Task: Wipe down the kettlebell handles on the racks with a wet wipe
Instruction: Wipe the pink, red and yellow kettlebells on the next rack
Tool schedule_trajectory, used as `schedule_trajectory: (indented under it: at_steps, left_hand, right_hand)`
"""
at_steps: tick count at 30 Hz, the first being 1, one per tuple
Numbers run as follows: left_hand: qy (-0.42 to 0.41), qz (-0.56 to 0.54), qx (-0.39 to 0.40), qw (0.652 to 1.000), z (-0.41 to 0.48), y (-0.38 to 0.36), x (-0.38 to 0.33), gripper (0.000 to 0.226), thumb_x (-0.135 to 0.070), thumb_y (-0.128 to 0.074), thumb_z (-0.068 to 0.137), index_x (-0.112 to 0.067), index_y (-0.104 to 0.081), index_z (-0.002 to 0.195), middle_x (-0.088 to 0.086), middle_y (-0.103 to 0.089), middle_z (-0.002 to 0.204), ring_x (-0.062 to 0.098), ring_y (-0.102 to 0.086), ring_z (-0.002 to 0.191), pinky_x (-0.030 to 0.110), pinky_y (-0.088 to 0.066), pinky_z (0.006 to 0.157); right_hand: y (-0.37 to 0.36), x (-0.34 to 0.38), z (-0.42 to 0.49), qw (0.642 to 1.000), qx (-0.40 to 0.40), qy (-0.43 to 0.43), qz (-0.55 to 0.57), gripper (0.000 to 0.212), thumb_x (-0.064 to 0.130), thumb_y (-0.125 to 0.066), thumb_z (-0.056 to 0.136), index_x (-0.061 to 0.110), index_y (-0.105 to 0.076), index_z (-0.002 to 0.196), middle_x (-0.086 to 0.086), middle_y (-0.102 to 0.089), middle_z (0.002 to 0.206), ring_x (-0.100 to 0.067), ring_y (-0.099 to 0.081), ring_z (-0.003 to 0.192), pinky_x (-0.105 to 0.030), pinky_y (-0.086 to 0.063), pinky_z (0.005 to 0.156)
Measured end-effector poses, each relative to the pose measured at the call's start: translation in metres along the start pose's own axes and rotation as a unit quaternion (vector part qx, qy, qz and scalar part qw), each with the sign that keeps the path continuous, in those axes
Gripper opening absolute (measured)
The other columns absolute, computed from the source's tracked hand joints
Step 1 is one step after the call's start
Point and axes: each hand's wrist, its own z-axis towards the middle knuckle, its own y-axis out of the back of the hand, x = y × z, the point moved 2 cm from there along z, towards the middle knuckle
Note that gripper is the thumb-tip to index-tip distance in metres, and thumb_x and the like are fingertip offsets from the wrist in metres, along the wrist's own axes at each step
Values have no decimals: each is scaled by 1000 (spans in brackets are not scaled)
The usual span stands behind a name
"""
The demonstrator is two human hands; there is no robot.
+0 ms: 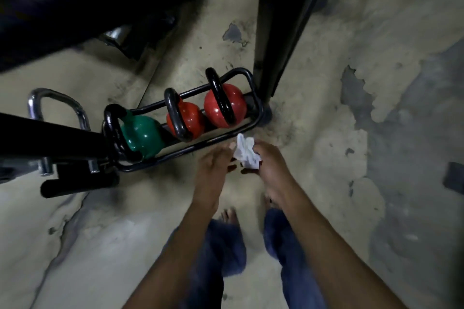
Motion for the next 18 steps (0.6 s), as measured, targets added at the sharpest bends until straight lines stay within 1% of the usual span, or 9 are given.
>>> schedule_trajectory:
  at_steps: [2,4,6,8,9,12,15,17,18]
  left_hand:
    - [0,-5,31,1000,-41,3,-43,17,-25,-66,101,-16,-80,102,6,-79,104,26,-74,102,46,-57,100]
    - [-11,5,44,999,-80,9,-87,10,-19,-71,97,-15,-80,98,10,-79,100,26,-74,98,48,-57,99]
    - [-12,12,46,999,-120,17,-134,7,-15,-72,95,-13,-79,97,12,-78,98,24,-72,91,47,-57,95]
    - [-30,27,53,998,-160,24,-182,6,-15,-73,94,-11,-78,95,12,-78,96,22,-71,86,43,-57,87]
    - [-41,32,59,997,-178,26,-206,7,-16,-74,94,-9,-77,94,13,-77,95,22,-70,84,42,-56,85]
    - [-63,47,88,993,-229,30,-267,8,-16,-73,96,-8,-75,95,13,-77,95,25,-72,86,45,-59,86]
    - [-76,38,119,989,-262,27,-306,11,-14,-71,97,-4,-74,98,19,-76,100,37,-73,95,44,-61,86]
    - [-87,26,143,986,-275,22,-323,16,-12,-70,96,3,-71,103,23,-75,101,38,-73,93,41,-61,84]
    - [-93,20,154,983,-281,18,-330,17,-10,-70,96,5,-70,102,23,-76,100,35,-72,90,41,-61,84]
  right_hand:
    - [-3,23,-50,1000,9,1,-17,21,13,-49,105,21,-67,99,0,-69,96,-19,-67,85,-40,-58,82]
    - [-7,54,-101,999,11,11,-29,17,18,-51,104,14,-68,106,-8,-71,102,-24,-68,88,-38,-59,76]
    - [-11,94,-155,999,-1,14,-42,23,21,-51,105,10,-70,100,-8,-74,90,-24,-68,79,-34,-58,66]
    - [-13,132,-208,999,-12,29,-44,33,27,-46,109,15,-73,94,-4,-75,73,-19,-68,66,-31,-56,59]
    - [-13,149,-234,998,-16,46,-42,35,31,-43,110,18,-73,96,-3,-75,72,-17,-69,63,-30,-56,57]
    - [-9,190,-303,995,-26,84,-44,36,31,-41,110,12,-72,109,-10,-76,82,-19,-72,67,-31,-57,58]
    - [0,213,-350,993,-32,112,-2,41,28,-40,108,4,-72,117,-22,-75,96,-28,-72,80,-38,-58,67]
    - [8,226,-374,989,-22,146,24,43,34,-42,107,6,-73,117,-22,-76,101,-30,-70,84,-42,-57,71]
    - [11,232,-386,985,-20,171,27,42,38,-45,107,7,-73,114,-19,-76,99,-28,-69,83,-40,-57,70]
